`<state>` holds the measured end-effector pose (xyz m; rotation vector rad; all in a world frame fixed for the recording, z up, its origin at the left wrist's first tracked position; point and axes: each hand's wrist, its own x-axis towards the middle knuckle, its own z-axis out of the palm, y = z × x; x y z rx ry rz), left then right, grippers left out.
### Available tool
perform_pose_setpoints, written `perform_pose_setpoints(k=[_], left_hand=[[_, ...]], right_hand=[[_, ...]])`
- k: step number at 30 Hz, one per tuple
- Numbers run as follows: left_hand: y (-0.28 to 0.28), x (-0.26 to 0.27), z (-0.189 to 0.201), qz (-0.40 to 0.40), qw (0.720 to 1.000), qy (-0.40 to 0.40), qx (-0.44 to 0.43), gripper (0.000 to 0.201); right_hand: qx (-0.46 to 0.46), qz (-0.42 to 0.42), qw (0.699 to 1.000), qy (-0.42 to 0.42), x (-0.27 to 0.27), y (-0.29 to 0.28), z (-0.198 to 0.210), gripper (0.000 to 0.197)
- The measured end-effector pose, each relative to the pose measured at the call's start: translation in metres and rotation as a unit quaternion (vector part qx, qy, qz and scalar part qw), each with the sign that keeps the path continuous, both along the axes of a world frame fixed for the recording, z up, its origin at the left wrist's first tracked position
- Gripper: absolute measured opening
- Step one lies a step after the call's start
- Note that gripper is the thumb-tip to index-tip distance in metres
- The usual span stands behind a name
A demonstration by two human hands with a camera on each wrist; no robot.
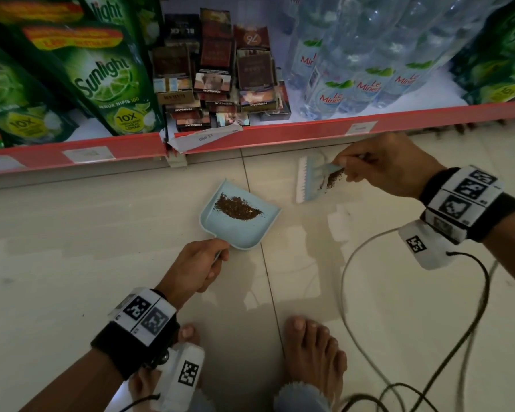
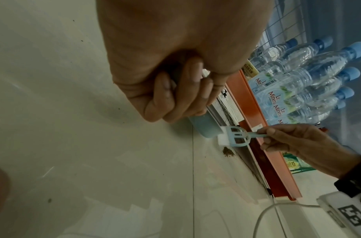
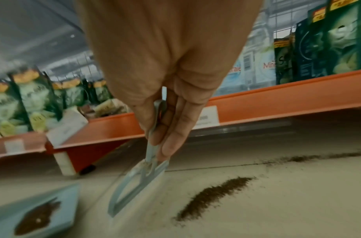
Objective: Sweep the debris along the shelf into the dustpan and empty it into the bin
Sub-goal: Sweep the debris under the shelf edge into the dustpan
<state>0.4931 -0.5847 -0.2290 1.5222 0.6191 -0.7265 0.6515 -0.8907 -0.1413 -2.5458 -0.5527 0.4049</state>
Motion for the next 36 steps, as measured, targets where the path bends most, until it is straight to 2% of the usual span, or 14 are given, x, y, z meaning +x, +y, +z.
perform_pose_setpoints(k=[3,5,10,15,20,24,29,33,36], left_hand=[[0.002,-0.002,0.000,0.000,1.000,0.005,-0.002,0.031],[0.004,-0.005,0.001,0.005,1.000,0.008,-0.002,0.031],[0.011,-0.012,0.003,0.027,1.000,0.013,0.006,0.029],[0.014,-0.019,0.002,0.033,0.999,0.016,0.010,0.030],[0.012,-0.018,0.001,0.029,0.999,0.013,0.006,0.031],[0.011,-0.015,0.000,0.022,1.000,0.011,0.003,0.032],[0.008,-0.011,0.000,0.008,1.000,0.004,-0.001,0.032],[0.005,-0.010,0.001,0.004,1.000,0.006,-0.001,0.031],[0.005,-0.010,0.002,0.005,1.000,0.008,0.001,0.030]], right_hand=[[0.049,0.035,0.998,0.009,-0.006,0.017,0.008,0.031],[0.048,0.067,0.997,-0.011,-0.007,0.033,0.014,0.037],[-0.002,0.153,0.978,-0.144,-0.002,0.065,0.020,0.026],[-0.028,0.225,0.949,-0.217,-0.001,0.076,-0.001,0.024],[-0.111,0.213,0.962,-0.129,0.008,0.050,-0.016,0.031],[-0.152,0.186,0.964,-0.114,0.014,0.017,-0.003,0.035],[-0.070,0.151,0.979,-0.120,0.010,0.011,0.008,0.031],[-0.003,0.180,0.974,-0.137,0.005,0.048,-0.004,0.030],[-0.013,0.197,0.974,-0.112,0.007,0.073,-0.021,0.027]])
